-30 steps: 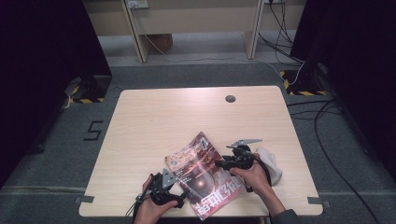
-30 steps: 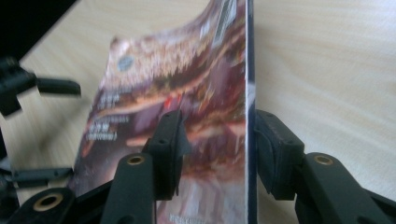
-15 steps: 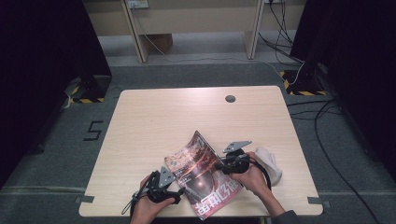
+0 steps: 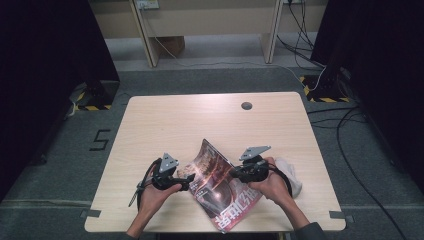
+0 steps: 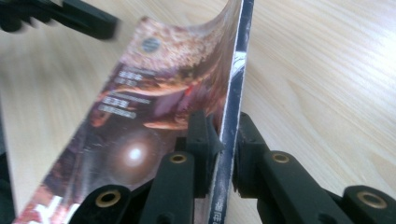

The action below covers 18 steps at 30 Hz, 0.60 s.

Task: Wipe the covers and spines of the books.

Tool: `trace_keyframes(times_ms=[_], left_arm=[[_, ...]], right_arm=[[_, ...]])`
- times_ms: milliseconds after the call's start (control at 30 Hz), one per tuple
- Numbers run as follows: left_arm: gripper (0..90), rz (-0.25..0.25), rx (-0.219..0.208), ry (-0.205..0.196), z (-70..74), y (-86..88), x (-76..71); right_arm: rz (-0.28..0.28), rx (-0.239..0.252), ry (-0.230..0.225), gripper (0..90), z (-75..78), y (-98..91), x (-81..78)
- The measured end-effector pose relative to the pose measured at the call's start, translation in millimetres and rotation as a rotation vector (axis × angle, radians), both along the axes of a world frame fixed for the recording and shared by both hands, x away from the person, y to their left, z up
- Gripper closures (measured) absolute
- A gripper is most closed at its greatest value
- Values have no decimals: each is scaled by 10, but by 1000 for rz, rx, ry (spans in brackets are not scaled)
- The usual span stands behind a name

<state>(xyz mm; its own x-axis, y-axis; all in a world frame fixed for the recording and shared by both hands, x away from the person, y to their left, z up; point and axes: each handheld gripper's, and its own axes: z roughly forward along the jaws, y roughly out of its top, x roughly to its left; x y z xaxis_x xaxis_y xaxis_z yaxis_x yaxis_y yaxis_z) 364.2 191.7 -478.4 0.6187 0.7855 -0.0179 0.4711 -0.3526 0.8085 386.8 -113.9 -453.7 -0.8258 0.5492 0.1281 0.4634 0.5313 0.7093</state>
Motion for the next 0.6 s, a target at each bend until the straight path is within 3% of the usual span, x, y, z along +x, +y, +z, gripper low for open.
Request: trace_keyframes(times_ms=[67,367,500,600], left_arm=[[147,-8,0,-1,-14,-3,19],[146,-93,-122,-58,-4,-33,209],[145,-120,-81,-39,-48,-91,276],[146,-148,-83,-41,-69,-103,287]], right_arm=[[4,4,-2,803,19,3,-13],[43,8,-31,807,110,49,-65],[67,-1,-62,807,134,64,-86],[80,0,-61,810,161,60,-103]])
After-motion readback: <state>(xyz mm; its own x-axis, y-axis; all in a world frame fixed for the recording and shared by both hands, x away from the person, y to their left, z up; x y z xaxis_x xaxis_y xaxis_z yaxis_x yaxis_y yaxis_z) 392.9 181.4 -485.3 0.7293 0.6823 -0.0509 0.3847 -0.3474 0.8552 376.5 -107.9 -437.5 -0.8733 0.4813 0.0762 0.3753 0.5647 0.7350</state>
